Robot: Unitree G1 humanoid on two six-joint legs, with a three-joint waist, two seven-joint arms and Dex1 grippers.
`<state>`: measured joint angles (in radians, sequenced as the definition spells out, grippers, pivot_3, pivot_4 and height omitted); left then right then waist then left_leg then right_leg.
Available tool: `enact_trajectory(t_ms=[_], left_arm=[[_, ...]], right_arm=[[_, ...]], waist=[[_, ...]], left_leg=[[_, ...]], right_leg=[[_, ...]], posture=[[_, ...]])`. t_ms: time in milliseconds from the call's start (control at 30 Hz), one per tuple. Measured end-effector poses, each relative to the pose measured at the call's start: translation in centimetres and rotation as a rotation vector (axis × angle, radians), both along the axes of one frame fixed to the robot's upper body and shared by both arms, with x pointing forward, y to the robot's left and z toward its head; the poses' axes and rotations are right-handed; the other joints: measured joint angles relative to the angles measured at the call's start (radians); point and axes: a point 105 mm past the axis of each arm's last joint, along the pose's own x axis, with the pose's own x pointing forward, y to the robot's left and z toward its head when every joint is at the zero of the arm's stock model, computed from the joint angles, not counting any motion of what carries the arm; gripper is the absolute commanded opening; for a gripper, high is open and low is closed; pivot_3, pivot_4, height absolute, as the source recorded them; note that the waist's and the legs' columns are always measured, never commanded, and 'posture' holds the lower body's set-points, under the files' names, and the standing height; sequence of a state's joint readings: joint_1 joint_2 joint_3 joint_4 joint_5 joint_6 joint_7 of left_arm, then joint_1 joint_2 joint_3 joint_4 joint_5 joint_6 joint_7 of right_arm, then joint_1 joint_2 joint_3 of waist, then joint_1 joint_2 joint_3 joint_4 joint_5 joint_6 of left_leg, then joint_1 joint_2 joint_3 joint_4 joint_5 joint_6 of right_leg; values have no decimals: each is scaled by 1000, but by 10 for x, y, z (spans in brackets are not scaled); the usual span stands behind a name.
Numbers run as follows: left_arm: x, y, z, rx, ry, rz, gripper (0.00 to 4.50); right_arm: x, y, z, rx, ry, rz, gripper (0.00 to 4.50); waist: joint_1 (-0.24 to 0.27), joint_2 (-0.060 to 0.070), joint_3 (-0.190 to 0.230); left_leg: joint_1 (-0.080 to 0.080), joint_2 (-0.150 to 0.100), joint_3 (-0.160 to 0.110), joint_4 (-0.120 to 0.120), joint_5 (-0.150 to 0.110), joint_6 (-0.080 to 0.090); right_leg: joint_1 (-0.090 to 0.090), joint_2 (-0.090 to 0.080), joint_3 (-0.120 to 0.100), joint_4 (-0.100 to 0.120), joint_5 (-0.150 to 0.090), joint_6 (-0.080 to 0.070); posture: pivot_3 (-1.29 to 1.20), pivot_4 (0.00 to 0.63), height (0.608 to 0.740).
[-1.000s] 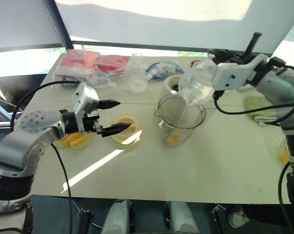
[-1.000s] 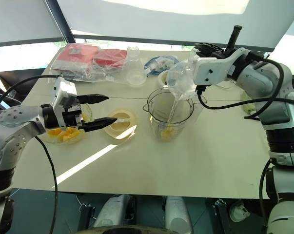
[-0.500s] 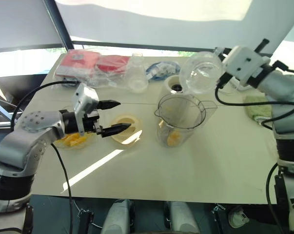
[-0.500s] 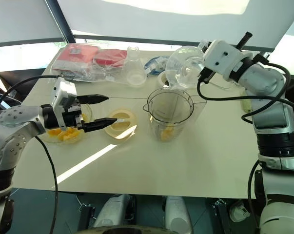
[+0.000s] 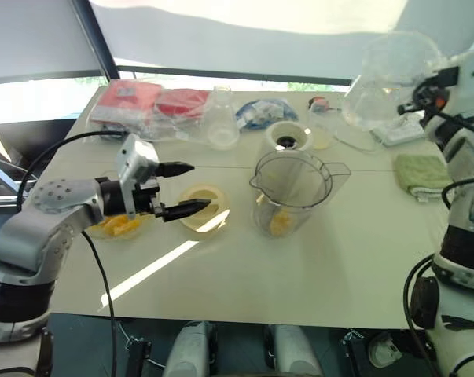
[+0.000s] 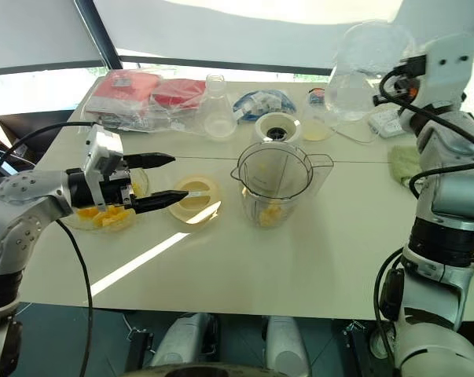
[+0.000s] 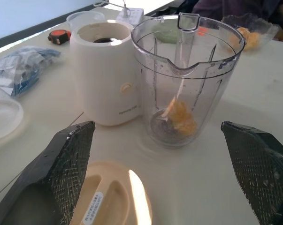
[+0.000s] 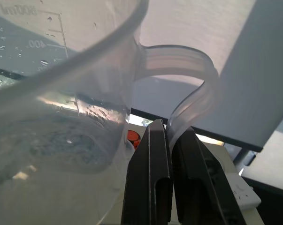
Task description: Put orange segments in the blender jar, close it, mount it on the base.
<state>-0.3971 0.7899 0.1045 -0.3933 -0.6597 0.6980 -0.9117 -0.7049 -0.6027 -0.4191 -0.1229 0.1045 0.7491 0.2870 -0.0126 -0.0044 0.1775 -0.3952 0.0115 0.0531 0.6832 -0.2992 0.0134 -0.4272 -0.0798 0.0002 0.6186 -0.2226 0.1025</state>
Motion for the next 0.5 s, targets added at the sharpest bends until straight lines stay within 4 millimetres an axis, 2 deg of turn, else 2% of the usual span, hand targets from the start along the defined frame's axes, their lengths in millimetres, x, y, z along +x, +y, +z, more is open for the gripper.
enact_trajectory(t_ms=[167,333,500], left_arm=[[0,0,0,3,6,10,4500],[-4,0,-3,2,9,18,4500],[-6,0,-6,-8,24,22,4500]], right_arm=[[-6,-16,-12,27,19,-86,64],[-12,-29,-32,17,31,-194,64],[-18,-40,-32,50,2,-267,64]], waist=[[-1,0,0],[-4,0,0],[-3,0,0]], left_leg=[[0,0,0,0,0,0],[0,0,0,0,0,0],[0,0,0,0,0,0]], right_leg=[[0,0,0,0,0,0],[0,0,0,0,0,0],[0,0,0,0,0,0]], posture=[[0,150,740],[0,150,740],[0,150,740]])
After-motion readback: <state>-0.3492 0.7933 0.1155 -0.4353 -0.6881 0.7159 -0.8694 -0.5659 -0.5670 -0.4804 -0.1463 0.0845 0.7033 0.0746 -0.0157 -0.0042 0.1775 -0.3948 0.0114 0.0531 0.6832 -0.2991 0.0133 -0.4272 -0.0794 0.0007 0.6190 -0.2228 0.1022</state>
